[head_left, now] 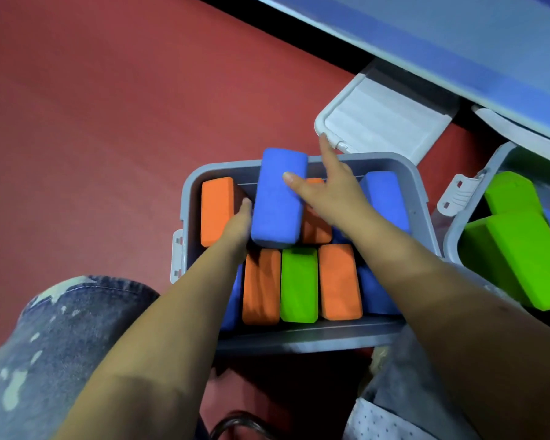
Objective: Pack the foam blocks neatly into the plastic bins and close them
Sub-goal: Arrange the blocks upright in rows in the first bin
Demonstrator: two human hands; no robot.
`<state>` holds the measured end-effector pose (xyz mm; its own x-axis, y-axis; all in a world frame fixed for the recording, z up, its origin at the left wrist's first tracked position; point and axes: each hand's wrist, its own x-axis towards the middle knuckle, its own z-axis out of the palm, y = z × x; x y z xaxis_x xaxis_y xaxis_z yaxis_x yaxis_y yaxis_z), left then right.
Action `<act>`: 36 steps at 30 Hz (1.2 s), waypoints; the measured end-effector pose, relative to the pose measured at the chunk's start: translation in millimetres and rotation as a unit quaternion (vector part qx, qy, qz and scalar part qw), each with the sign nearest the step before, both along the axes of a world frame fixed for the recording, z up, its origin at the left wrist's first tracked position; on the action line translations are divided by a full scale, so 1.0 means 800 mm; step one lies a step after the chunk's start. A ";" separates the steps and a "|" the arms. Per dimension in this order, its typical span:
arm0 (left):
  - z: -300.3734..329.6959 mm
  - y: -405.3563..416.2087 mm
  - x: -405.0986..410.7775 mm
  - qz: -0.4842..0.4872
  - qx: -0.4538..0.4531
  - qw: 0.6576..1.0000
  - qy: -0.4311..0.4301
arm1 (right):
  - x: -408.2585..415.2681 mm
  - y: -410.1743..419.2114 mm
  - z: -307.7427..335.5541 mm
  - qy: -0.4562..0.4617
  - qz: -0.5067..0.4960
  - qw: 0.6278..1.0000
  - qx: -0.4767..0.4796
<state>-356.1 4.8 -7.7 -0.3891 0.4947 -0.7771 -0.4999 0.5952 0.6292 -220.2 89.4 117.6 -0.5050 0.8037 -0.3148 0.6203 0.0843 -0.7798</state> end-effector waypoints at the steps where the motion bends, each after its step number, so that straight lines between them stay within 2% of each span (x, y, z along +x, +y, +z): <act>1: 0.009 0.000 0.000 0.016 0.027 0.999 -0.027 | -0.003 -0.002 -0.006 -0.008 0.034 0.999 0.005; 4: 0.012 0.007 -0.014 -0.015 0.048 0.998 -0.043 | -0.004 -0.011 -0.032 -0.085 0.160 0.983 0.024; 6: 0.020 0.013 -0.019 -0.077 0.064 0.995 -0.007 | -0.001 -0.017 -0.049 -0.142 0.222 0.965 0.018; 9: 0.016 0.012 -0.012 -0.182 0.049 0.967 0.173 | 0.004 -0.028 -0.072 -0.207 0.275 0.939 0.012; 11: 0.012 0.007 -0.003 -0.234 0.047 0.940 0.246 | 0.008 -0.036 -0.089 -0.246 0.290 0.925 0.016; 14: -0.008 -0.004 0.003 -0.318 0.000 0.870 0.377 | 0.013 -0.045 -0.111 -0.284 0.307 0.908 0.038; 16: -0.013 -0.008 0.006 -0.358 -0.030 0.830 0.428 | 0.010 -0.048 -0.122 -0.308 0.323 0.893 0.053; 19: -0.016 -0.009 0.014 -0.428 -0.113 0.762 0.473 | 0.002 -0.048 -0.139 -0.336 0.344 0.875 0.054; 22: -0.022 -0.004 0.018 -0.490 -0.193 0.666 0.528 | -0.007 -0.043 -0.155 -0.345 0.353 0.869 0.036; 23: -0.025 0.000 0.016 -0.499 -0.207 0.651 0.533 | -0.008 -0.040 -0.160 -0.345 0.354 0.869 0.029; 24: -0.027 0.003 0.014 -0.503 -0.218 0.650 0.526 | -0.009 -0.038 -0.164 -0.343 0.354 0.870 0.025; 29: -0.025 0.005 0.003 -0.487 -0.192 0.705 0.478 | -0.007 -0.032 -0.172 -0.332 0.367 0.869 0.006; 31: -0.020 -0.002 -0.001 -0.428 -0.121 0.744 0.499 | -0.005 -0.024 -0.169 -0.312 0.369 0.876 -0.008; 33: -0.013 -0.014 -0.008 -0.316 -0.060 0.778 0.540 | 0.008 -0.015 -0.164 -0.276 0.331 0.902 0.017; 35: -0.013 -0.033 -0.017 -0.225 -0.099 0.802 0.544 | 0.033 -0.007 -0.161 -0.275 0.263 0.922 0.069; 36: -0.015 -0.044 -0.020 -0.222 -0.138 0.810 0.525 | 0.049 -0.005 -0.161 -0.295 0.235 0.921 0.096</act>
<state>-372.3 -30.5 -19.9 -0.7377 0.6315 -0.2388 0.5266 0.7595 0.3820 -180.7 85.7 -11.5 -0.5983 0.6090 -0.5208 0.7908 0.5537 -0.2610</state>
